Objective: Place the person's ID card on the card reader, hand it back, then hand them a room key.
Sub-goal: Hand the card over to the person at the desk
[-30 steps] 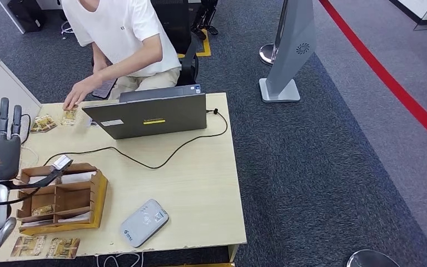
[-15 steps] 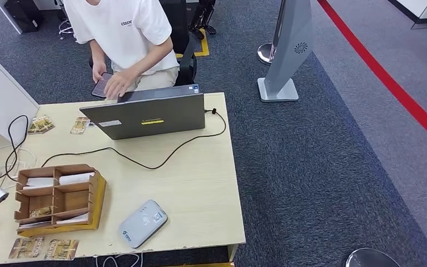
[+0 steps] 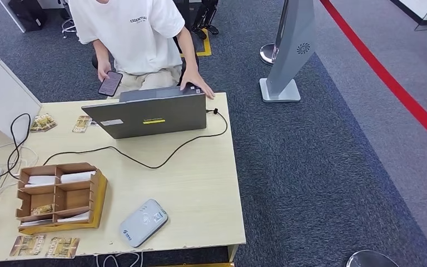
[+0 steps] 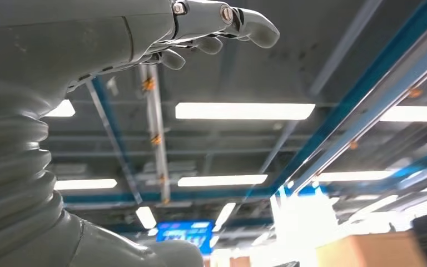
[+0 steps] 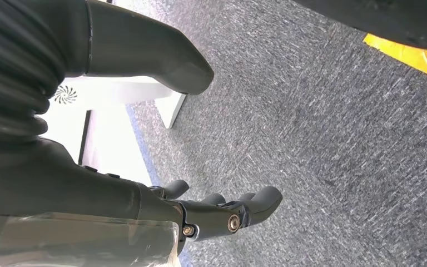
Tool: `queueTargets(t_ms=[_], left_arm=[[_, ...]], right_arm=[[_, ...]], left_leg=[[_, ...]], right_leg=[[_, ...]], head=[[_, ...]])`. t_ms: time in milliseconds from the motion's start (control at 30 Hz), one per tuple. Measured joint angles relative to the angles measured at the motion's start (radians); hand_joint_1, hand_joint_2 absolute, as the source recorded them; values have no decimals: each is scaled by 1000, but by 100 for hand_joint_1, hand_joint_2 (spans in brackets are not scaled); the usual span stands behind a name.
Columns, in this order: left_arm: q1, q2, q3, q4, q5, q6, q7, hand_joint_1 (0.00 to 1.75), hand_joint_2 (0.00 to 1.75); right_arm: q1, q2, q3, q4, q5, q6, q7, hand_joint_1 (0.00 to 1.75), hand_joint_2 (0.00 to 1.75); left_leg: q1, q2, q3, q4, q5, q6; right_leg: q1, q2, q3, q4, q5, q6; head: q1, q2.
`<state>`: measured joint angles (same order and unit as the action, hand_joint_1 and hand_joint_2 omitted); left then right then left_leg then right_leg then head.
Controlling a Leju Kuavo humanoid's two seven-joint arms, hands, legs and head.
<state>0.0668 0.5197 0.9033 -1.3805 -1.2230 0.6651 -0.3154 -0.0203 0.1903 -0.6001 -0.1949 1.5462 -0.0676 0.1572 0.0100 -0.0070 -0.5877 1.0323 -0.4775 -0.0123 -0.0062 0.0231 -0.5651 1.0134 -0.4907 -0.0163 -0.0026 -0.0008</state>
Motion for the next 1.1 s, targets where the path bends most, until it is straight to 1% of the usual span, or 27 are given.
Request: queueTargets(t_ms=[67, 133, 200, 300, 367, 433, 500, 600, 700, 767, 867, 967, 1033, 1100], left_arm=[[-17, -9, 113, 71, 33, -27, -28, 0, 175], [-39, -20, 236, 157, 89, -69, -39, 0, 175], [-64, -37, 336, 243, 197, -135, -34, 0, 175], [-96, -71, 457, 381, 394, -240, -28, 0, 175], [-104, -93, 505, 451, 456, -258, -35, 0, 175], [-111, -108, 534, 500, 491, -269, -31, 0, 175], [-117, -119, 559, 537, 558, -298, -7, 0, 175], [-121, -150, 588, 598, 762, -347, 28, 0, 175], [-116, -211, 605, 685, 1018, -383, 15, 0, 175], [-110, -259, 609, 745, 1106, -389, -6, 0, 175], [-107, -334, 613, 828, 1139, -369, -22, 0, 175], [-108, -400, 614, 902, 1110, -370, -19, 0, 175], [-111, -443, 611, 952, 1083, -370, 5, 0, 175], [-116, -484, 602, 1000, 1053, -354, 48, 0, 175]], right_arm=[[0, -1, -5, 0, -4, -1, 4, 0, 175], [1, -3, -11, 0, -6, -1, 9, 0, 175], [4, -4, -17, 0, -8, -2, 8, 0, 175], [4, -5, -23, 0, -13, -3, 1, 0, 175], [4, -5, -25, 0, -15, -4, -2, 0, 175], [4, -6, -27, 0, -16, -5, -4, 0, 175], [5, -6, -31, 0, -17, -5, -6, 0, 175], [5, -6, -41, 0, -20, -8, -8, 0, 175], [8, -6, -50, 0, -25, -15, -11, 0, 175], [10, -7, -54, 0, -26, -20, -12, 0, 175], [14, -7, -59, 0, -20, -21, -12, 0, 175], [16, -8, -64, 0, -14, -25, -14, 0, 175], [17, -9, -65, 0, -8, -28, -18, 0, 175], [19, -9, -65, 0, 1, -32, -23, 0, 175]], left_leg=[[0, -1, 1, 0, -1, -2], [0, -1, 2, -1, -2, -3], [0, -2, 3, -1, -2, -3], [1, -5, 2, 0, -2, -3], [1, -6, 2, 0, -2, -3], [1, -7, 2, 0, -2, -3], [1, -7, 2, 0, -2, -3], [0, -7, 3, 0, -2, -3], [0, -7, 3, 0, -2, -3], [-1, -7, 2, 1, -2, -3], [-1, -7, 2, 1, -3, -1], [-1, -7, 2, 2, -4, 0], [-1, -7, 3, 2, -4, 0], [-2, -7, 3, 2, -3, 0]], right_leg=[[0, -1, 1, 0, -1, -1], [0, 0, 1, 0, -2, -3], [0, -2, 2, 0, -2, -3], [0, -5, 2, -1, -3, -3], [1, -6, 2, -1, -3, -3], [1, -7, 3, -1, -3, -3], [1, -7, 4, -1, -3, -3], [0, -7, 4, -2, -2, -3], [0, -7, 4, -2, -2, -3], [0, -7, 4, -2, -2, -2], [-1, -7, 4, -3, -2, -2], [-1, -7, 3, -3, -2, -2], [-1, -7, 4, -3, -2, -1], [-1, -7, 4, -3, -2, -1]], head=[[0, 0], [-1, 0], [-1, 0], [0, 0], [1, 0], [1, 0], [1, 0], [0, 0], [0, 0], [0, 0], [0, 0], [0, 0], [0, 0], [0, 0]])
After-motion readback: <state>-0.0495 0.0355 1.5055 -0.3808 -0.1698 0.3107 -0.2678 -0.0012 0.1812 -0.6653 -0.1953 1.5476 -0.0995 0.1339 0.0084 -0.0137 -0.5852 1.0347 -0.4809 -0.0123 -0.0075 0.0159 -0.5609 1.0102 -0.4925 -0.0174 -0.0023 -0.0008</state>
